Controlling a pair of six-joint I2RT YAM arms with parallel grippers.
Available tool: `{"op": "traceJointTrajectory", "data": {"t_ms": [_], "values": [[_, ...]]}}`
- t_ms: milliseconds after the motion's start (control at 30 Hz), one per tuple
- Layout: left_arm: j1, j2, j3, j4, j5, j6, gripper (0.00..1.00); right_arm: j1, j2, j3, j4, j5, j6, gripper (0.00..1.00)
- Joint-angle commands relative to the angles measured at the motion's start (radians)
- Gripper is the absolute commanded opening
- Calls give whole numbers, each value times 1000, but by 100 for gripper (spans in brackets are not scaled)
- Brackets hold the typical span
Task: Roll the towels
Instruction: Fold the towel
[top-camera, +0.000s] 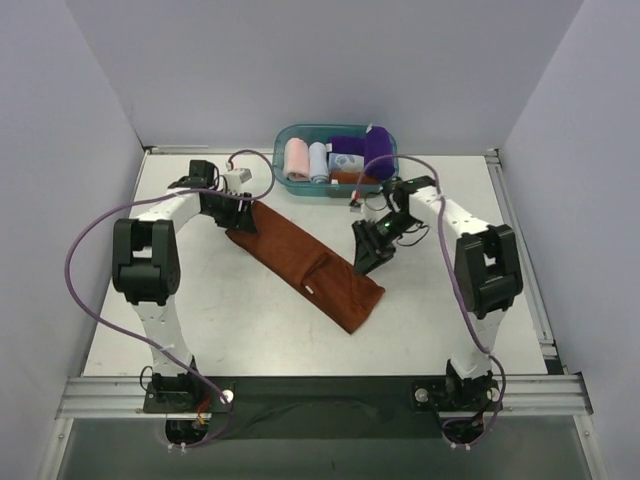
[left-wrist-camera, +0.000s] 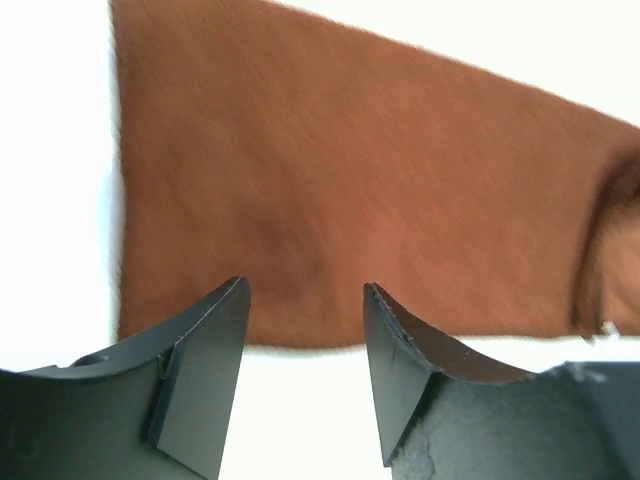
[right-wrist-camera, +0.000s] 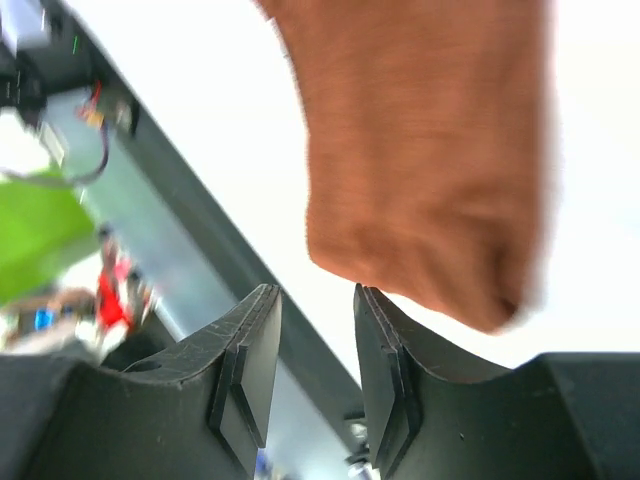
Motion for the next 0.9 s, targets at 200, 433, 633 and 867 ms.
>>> {"op": "traceJointTrajectory", "data": {"t_ms": [200,433,633,867], "values": [[-26,-159,-199,65,0,-34,55,-76,62,-10,-12,220,-55,36],[-73,-58,-146,84,7,-54,50,-33,108,-104,14,211,-51,17],[-95,73,-22,85,10,-48,47,21,96,-219,35,70,-20,0],[-152,218,224,-33,92,-8,48,147,-35,-323,32,-138,-26,40]]}}
